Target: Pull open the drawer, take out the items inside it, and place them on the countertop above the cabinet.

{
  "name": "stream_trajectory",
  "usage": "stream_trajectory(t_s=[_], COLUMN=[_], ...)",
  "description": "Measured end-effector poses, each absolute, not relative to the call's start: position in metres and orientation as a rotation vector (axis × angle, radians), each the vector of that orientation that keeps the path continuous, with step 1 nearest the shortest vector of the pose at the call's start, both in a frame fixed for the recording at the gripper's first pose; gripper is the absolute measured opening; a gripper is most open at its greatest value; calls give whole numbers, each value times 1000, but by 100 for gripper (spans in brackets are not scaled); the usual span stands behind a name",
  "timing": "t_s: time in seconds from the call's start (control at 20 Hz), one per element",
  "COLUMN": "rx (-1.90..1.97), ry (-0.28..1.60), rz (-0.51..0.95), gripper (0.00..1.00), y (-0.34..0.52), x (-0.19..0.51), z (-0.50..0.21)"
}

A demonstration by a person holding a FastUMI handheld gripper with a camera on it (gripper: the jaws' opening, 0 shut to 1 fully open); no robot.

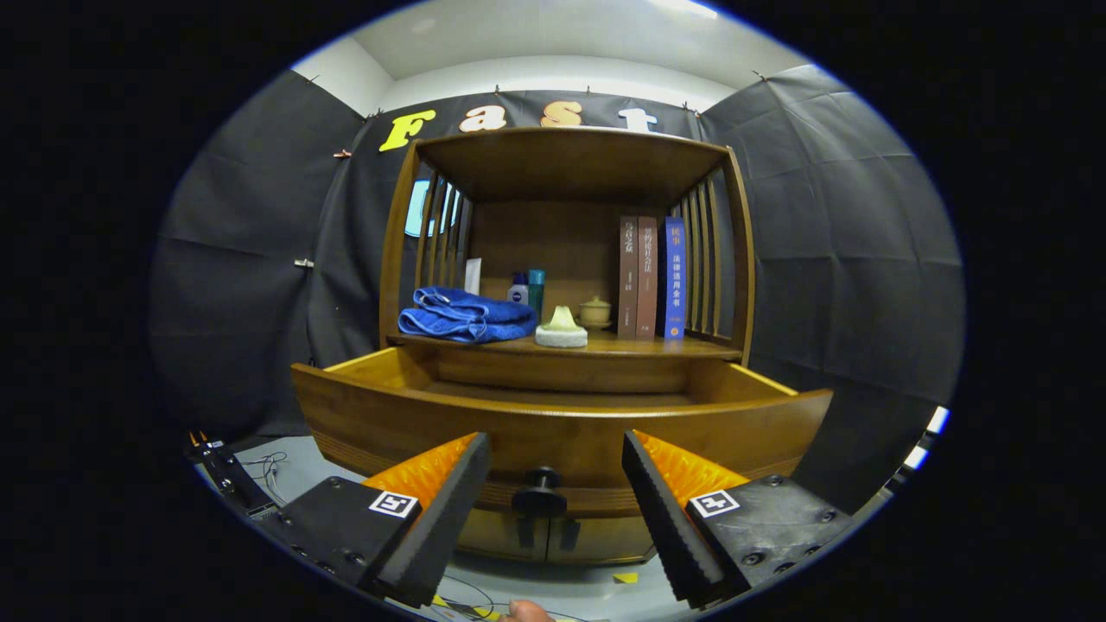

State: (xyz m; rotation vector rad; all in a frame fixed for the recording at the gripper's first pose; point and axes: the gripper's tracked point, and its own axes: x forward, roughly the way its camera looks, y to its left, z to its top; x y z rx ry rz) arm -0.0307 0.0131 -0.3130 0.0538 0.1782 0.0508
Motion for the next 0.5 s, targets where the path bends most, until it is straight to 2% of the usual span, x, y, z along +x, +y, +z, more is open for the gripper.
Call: stream_trajectory(t_s=[0.5], rx=[32], ry=[293], rz=[33], gripper=[99], y=[18], x=[-8], z=[-365])
